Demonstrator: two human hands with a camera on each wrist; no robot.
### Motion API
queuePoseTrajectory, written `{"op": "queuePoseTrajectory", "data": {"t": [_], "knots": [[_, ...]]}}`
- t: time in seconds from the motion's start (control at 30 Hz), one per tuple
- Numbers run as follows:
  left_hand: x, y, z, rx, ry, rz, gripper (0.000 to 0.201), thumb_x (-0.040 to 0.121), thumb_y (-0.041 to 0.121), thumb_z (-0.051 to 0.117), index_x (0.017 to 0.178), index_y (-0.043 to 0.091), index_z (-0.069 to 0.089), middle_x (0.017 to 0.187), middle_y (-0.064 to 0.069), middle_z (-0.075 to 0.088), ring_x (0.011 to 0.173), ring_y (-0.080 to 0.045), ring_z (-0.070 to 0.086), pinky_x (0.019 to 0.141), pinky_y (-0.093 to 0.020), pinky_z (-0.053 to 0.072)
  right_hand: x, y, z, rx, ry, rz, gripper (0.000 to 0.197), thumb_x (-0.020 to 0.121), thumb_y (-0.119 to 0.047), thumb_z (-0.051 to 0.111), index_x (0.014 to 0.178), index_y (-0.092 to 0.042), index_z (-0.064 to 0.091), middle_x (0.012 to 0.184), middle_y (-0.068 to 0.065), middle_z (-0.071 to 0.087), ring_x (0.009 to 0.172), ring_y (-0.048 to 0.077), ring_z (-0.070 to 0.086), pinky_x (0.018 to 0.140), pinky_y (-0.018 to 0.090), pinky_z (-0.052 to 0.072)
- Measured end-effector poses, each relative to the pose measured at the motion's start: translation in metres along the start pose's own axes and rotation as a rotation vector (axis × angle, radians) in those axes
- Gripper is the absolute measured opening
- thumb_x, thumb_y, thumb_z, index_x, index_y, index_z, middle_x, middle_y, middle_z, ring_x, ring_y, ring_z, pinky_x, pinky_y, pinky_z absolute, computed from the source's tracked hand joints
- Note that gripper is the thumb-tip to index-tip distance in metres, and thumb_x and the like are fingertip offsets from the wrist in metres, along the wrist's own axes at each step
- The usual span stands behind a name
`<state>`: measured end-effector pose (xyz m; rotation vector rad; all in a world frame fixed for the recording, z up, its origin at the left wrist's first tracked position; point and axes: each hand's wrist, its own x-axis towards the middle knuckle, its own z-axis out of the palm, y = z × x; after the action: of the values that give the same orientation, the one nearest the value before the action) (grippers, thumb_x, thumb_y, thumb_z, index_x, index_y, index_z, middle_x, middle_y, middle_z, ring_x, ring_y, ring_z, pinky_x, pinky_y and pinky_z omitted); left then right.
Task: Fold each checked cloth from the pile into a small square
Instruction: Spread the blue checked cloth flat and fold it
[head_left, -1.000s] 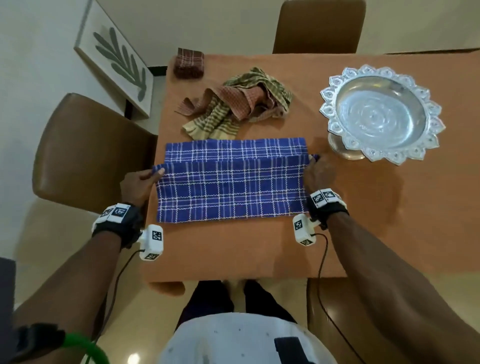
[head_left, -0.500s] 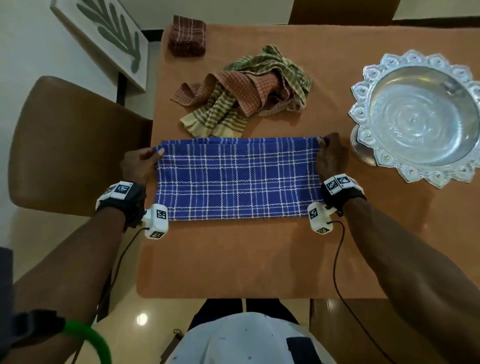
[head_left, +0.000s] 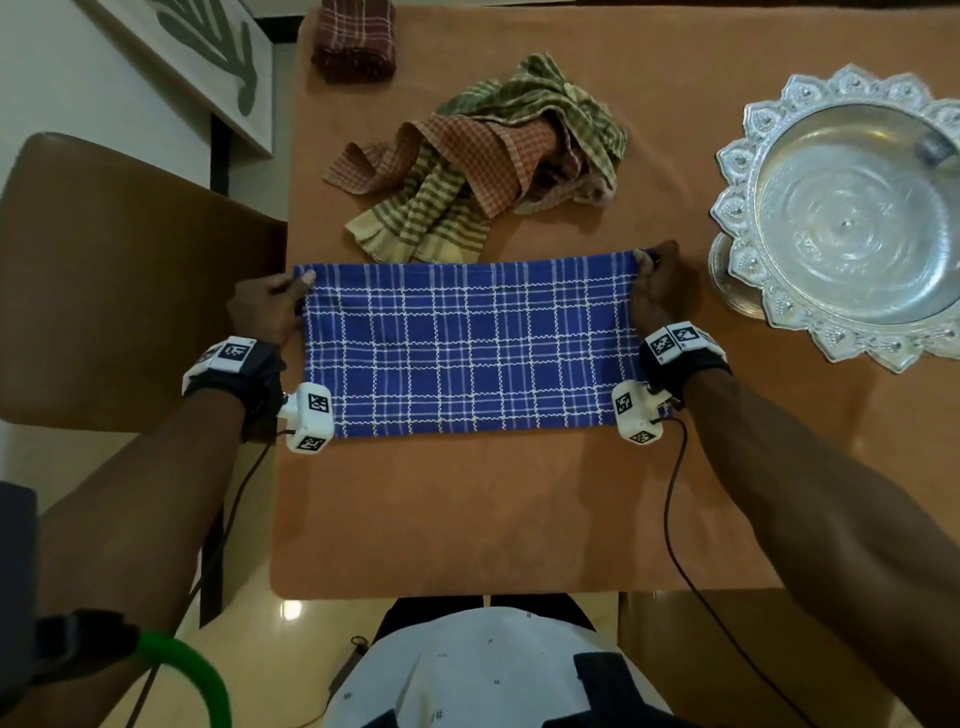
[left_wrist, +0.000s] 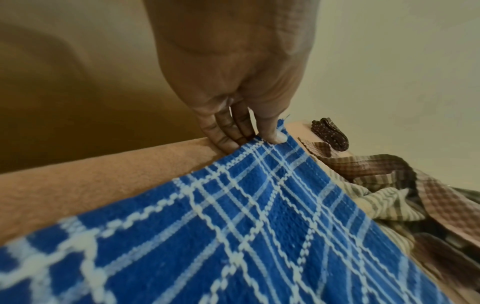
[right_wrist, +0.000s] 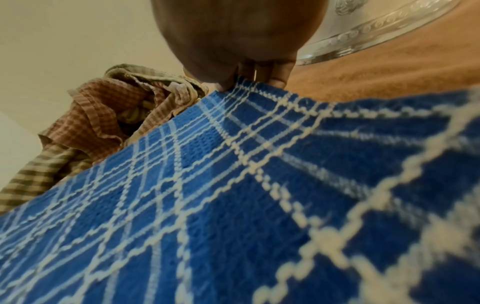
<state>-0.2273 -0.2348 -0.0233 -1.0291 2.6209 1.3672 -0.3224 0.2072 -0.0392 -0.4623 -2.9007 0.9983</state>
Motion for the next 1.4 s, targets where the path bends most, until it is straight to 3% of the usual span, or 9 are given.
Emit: {"op": "queuePoseTrajectory", "data": {"t": [0.13,0.27,0.6,0.73,0.83,0.93,1.0,1.17,1.4], "knots": [[0.005,0.0,0.003,0.065,0.008,0.03,0.036,0.092,0.038,0.067,0.105,0.006,0.076,0.088,-0.012,0.07,0.074,-0.017,0.058,0.055,-0.015,0.042,0.001,-0.002,0.002,-0.019,0.026,-0.023,0.038,0.094,-0.042,0.035,0.103,-0.008,0.049,0.089,0.019,0.063,0.082,0.038,0.062,0.073,0.052,0.049],[0.008,-0.003,0.006,0.056,0.038,0.036,0.035,0.091,0.04,0.068,0.104,0.008,0.076,0.094,-0.016,0.074,0.076,-0.017,0.06,0.067,-0.028,0.047,0.003,-0.002,-0.003,-0.114,0.001,-0.072,0.029,0.1,-0.025,0.045,0.105,0.001,0.056,0.094,0.025,0.066,0.082,0.037,0.061,0.068,0.043,0.042],[0.003,0.002,0.014,0.099,0.114,-0.038,0.04,0.09,0.041,0.069,0.107,0.005,0.074,0.106,-0.015,0.073,0.097,-0.03,0.069,0.076,-0.029,0.048,0.006,0.0,-0.004,-0.237,0.028,-0.127,0.033,0.101,-0.03,0.045,0.108,0.0,0.058,0.102,0.024,0.067,0.09,0.04,0.063,0.072,0.043,0.044],[-0.012,0.02,0.023,0.256,0.281,-0.075,0.051,0.087,0.051,0.067,0.116,0.01,0.063,0.12,-0.008,0.066,0.113,-0.026,0.059,0.091,-0.035,0.044,-0.003,-0.013,-0.002,-0.46,0.069,-0.043,0.059,0.101,-0.048,0.038,0.135,-0.001,0.045,0.134,0.023,0.051,0.121,0.038,0.05,0.099,0.045,0.035],[-0.052,0.036,0.055,0.437,0.403,0.073,0.051,0.095,0.057,0.051,0.12,0.014,0.058,0.129,-0.007,0.057,0.124,-0.027,0.048,0.099,-0.04,0.035,-0.05,-0.042,0.01,-0.415,0.043,-0.426,0.047,0.104,-0.035,0.039,0.133,0.0,0.05,0.134,0.023,0.052,0.121,0.039,0.05,0.102,0.048,0.036],[-0.094,0.04,0.11,0.316,0.192,0.495,0.042,0.102,0.046,0.047,0.116,0.01,0.063,0.123,-0.009,0.063,0.116,-0.029,0.056,0.1,-0.044,0.04,-0.115,-0.068,0.051,-0.242,-0.371,-0.671,0.05,0.104,-0.021,0.04,0.147,0.003,0.034,0.154,0.025,0.033,0.144,0.04,0.028,0.118,0.052,0.023],[-0.109,0.038,0.139,0.306,0.012,0.523,0.044,0.104,0.04,0.043,0.131,0.009,0.059,0.142,-0.011,0.055,0.133,-0.028,0.047,0.112,-0.048,0.034,-0.135,-0.072,0.072,-0.263,-0.555,-0.661,0.059,0.105,-0.024,0.039,0.156,-0.004,0.017,0.164,0.016,0.011,0.152,0.032,0.005,0.122,0.051,0.008],[-0.108,0.006,0.136,0.565,-0.068,0.52,0.059,0.105,0.053,0.029,0.156,0.022,0.026,0.166,-0.002,0.012,0.153,-0.019,0.008,0.125,-0.045,0.007,-0.107,-0.04,0.059,-0.291,-0.512,-0.682,0.066,0.105,-0.048,0.029,0.157,-0.011,0.013,0.166,0.005,0.006,0.153,0.02,-0.001,0.125,0.038,0.0],[-0.107,-0.025,0.092,0.657,0.115,0.297,0.068,0.104,0.06,0.021,0.157,0.017,0.02,0.167,-0.007,0.007,0.154,-0.023,0.005,0.124,-0.048,0.006,-0.047,0.028,0.009,-0.374,-0.316,-0.482,0.069,0.104,-0.056,0.021,0.158,-0.014,0.01,0.166,0.002,0.003,0.153,0.016,-0.003,0.125,0.037,0.0]]}}
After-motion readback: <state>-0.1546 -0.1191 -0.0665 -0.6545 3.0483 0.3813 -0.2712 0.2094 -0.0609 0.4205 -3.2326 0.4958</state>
